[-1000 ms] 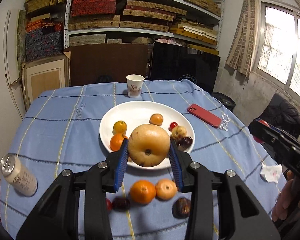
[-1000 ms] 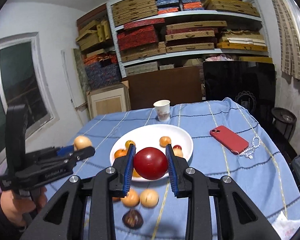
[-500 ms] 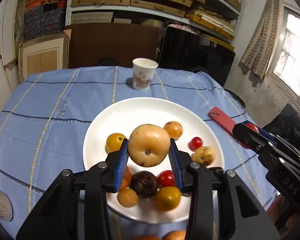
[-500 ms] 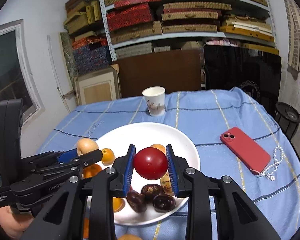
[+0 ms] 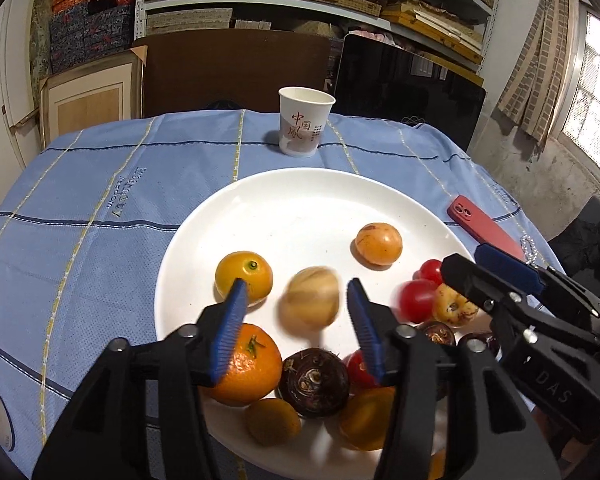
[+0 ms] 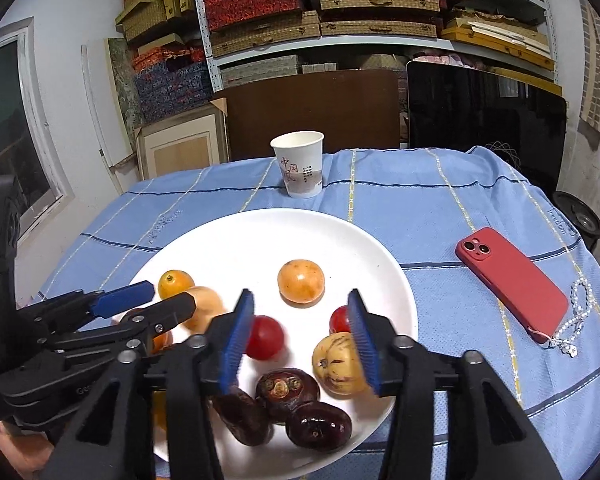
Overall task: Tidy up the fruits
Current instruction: 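Carry the pear and tomato to the plate and release both with both tools, then grasp the brown mangosteen from the pile with the right tool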
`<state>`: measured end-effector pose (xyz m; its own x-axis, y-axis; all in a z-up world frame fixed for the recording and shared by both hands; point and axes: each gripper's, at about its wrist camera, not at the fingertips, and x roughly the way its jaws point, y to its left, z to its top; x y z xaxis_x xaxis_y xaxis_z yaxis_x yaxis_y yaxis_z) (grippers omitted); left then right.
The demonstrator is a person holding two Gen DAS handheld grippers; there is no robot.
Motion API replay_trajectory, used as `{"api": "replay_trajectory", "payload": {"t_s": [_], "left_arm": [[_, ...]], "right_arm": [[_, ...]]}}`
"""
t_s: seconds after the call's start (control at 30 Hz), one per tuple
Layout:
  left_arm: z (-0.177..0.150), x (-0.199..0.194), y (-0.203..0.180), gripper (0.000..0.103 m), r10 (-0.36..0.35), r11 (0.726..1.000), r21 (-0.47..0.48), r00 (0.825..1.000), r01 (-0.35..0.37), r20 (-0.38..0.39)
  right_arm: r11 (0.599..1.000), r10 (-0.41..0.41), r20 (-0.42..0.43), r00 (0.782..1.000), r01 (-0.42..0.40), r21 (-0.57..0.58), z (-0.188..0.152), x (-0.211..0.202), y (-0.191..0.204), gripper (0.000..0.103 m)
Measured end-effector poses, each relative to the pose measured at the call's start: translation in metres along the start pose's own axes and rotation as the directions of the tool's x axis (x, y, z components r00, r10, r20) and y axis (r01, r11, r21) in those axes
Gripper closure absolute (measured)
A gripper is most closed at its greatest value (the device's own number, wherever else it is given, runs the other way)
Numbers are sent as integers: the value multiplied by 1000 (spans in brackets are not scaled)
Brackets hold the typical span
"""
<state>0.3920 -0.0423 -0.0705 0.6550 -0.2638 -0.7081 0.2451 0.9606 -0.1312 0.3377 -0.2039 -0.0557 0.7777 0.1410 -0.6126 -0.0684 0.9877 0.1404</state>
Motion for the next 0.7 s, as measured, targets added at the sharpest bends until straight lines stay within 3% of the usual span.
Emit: {"api": "replay_trajectory", "payload": {"t_s": [0.13, 0.27, 0.5, 0.7], "left_arm": [[2, -8, 0, 30, 22, 1000, 7, 999, -22, 27], [2, -30, 3, 20, 21, 1000, 9, 999, -21, 50], [-18, -114, 11, 13, -25, 999, 33, 990, 21, 139], [-62, -171, 25, 12, -54, 999, 14, 989, 52, 137]], "right_arm": [[1000, 8, 10, 1000, -9, 11, 0, -3, -2, 47], [999, 20, 38, 999, -22, 46, 2, -22, -9, 46], [998, 55, 81, 995, -58, 33, -9, -85, -10, 44], [995, 91, 76, 993, -89, -38, -56, -134, 11, 40]]}}
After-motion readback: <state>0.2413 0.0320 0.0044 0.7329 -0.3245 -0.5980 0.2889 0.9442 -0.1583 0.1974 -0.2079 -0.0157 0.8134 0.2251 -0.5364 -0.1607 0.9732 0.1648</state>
